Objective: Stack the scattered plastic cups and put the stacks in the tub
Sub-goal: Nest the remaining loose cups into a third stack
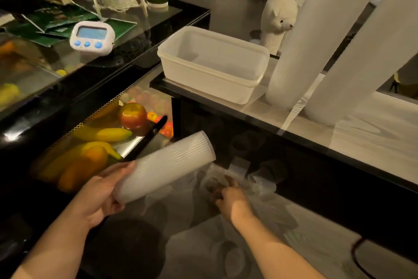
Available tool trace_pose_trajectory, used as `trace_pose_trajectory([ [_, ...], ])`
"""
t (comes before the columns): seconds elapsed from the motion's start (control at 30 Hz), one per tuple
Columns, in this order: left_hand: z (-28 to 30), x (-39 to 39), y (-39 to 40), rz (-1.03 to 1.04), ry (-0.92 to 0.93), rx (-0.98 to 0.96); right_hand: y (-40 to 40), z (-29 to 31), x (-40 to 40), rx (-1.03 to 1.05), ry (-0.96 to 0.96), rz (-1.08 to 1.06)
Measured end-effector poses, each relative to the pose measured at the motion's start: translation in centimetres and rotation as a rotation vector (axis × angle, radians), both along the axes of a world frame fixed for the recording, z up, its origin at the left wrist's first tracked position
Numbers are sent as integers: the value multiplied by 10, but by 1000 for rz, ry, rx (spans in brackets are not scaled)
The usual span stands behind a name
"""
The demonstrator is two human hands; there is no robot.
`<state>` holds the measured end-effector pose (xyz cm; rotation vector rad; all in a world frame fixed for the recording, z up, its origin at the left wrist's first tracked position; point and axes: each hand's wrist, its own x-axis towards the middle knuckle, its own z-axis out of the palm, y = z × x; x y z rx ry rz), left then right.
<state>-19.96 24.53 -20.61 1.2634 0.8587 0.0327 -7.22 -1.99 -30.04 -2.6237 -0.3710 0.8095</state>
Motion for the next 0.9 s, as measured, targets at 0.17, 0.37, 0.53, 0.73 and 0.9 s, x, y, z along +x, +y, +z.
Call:
trace_pose_trajectory([
  [0.17, 5, -7, 10, -52, -3, -37, -37, 28, -20, 486, 28, -342],
  [0.37, 2, -11, 10, -300, -14, 47, -80, 104, -30, 540, 116, -145],
  [0.53, 9, -15, 3, -417, -34, 19, -80, 144, -31, 607, 17, -135],
  [0.73, 10, -37, -2, -387, -38, -15, -39, 144, -45, 887, 21, -138],
  [0.9, -3, -53, -3, -237, -18, -40, 11, 111, -66, 887, 38, -131],
])
